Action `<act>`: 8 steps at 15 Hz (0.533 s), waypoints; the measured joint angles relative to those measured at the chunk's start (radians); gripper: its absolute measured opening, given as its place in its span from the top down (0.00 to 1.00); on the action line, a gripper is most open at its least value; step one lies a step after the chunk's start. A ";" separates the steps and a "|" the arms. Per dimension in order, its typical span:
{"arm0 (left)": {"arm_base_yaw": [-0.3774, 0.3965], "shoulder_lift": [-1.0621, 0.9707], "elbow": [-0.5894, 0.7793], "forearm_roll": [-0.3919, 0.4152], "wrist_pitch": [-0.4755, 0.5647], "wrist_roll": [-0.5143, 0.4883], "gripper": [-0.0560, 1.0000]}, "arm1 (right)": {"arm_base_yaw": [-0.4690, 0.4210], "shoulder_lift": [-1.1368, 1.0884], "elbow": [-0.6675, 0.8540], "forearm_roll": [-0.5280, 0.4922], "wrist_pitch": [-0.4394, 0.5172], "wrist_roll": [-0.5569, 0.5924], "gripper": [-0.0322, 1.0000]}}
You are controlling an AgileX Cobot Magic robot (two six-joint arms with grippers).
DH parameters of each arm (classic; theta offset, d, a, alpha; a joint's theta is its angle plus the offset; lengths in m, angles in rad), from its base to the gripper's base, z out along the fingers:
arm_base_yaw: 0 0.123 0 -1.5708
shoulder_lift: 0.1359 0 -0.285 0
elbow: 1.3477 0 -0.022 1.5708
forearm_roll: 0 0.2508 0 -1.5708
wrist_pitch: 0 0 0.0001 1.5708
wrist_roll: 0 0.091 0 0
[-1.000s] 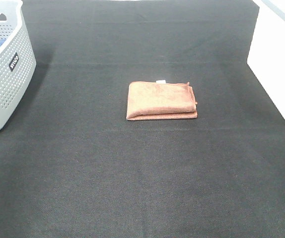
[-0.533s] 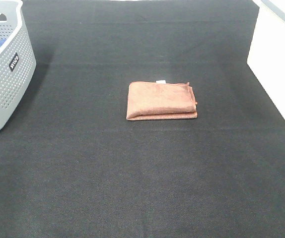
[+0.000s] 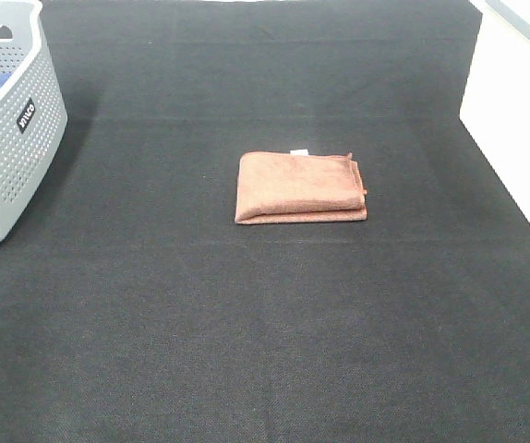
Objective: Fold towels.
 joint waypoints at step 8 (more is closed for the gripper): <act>0.000 0.000 0.000 -0.003 -0.006 0.002 0.24 | 0.000 0.000 0.000 0.000 0.001 0.000 0.31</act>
